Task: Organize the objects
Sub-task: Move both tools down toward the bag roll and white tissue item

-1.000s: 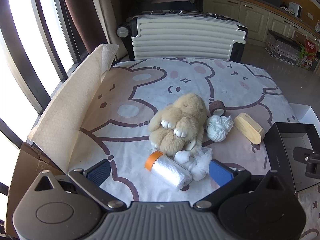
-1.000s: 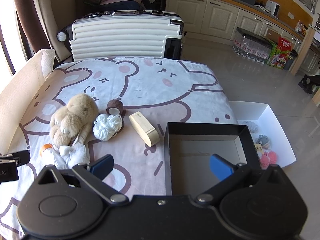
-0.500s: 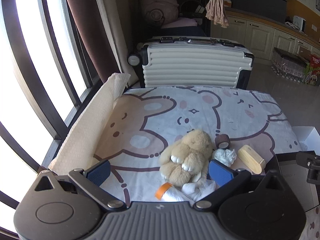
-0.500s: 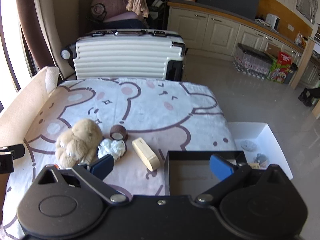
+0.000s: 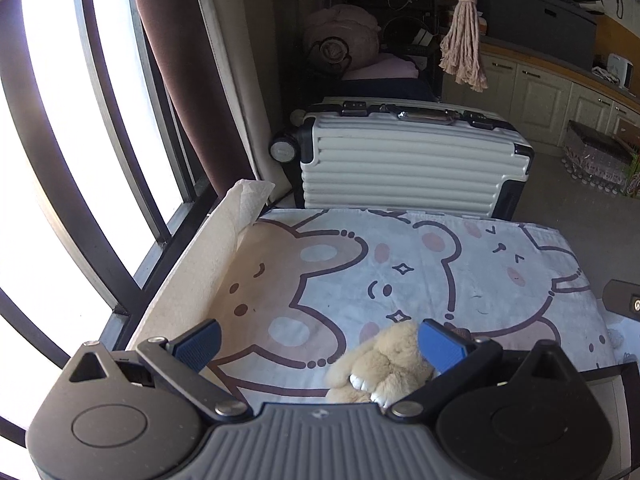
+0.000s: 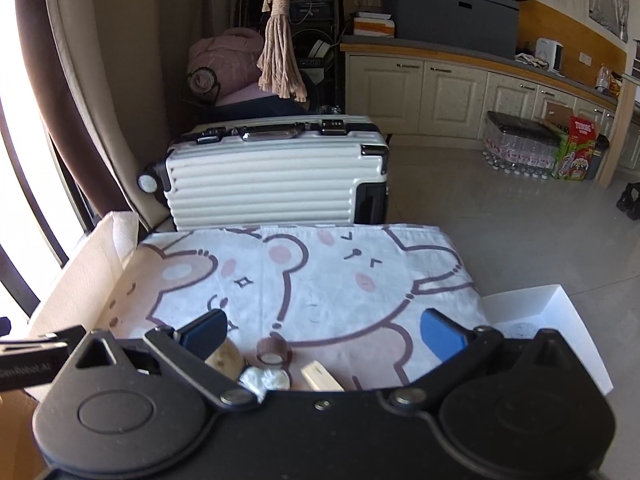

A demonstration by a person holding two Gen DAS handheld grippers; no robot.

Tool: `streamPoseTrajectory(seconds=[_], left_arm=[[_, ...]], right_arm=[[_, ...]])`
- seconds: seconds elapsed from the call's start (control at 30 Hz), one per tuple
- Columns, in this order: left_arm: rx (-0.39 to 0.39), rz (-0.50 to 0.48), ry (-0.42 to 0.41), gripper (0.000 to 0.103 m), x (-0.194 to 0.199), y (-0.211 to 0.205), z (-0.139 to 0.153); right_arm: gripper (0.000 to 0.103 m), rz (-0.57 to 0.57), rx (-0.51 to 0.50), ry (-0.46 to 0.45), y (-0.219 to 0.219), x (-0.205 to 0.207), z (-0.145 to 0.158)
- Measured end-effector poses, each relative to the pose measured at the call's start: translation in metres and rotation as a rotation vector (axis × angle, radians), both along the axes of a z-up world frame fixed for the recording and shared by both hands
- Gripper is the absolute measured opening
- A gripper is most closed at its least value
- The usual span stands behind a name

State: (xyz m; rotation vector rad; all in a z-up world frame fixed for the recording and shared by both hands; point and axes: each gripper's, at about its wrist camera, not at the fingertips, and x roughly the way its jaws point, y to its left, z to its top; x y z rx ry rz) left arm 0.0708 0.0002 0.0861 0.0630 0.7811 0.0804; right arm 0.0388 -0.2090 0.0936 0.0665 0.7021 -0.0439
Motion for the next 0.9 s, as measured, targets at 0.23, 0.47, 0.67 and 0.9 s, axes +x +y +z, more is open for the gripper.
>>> streamPoseTrajectory(seconds=[0.23, 0.47, 0.67, 0.9], left_arm=[[-0.001, 0.029, 0.027, 0.103, 0.022, 0.003, -0.014], [0.031, 0.037, 0.09, 0.103, 0.025, 0.013, -0.054], [0.032, 0.029, 0.183, 0.103, 0.025, 0.017, -0.095], [0.036, 0.055, 0.276, 0.103, 0.028, 0.023, -0.123]], right_arm=[[0.103, -0.033, 0.041, 0.052, 0.005, 0.028, -0.028], [0.103, -0.04, 0.029, 0.118, 0.017, 0.035, -0.078], [0.103, 0.006, 0.003, 0.191, 0.026, 0.036, -0.117], [0.103, 0.061, 0.022, 0.246, 0.032, 0.036, -0.146]])
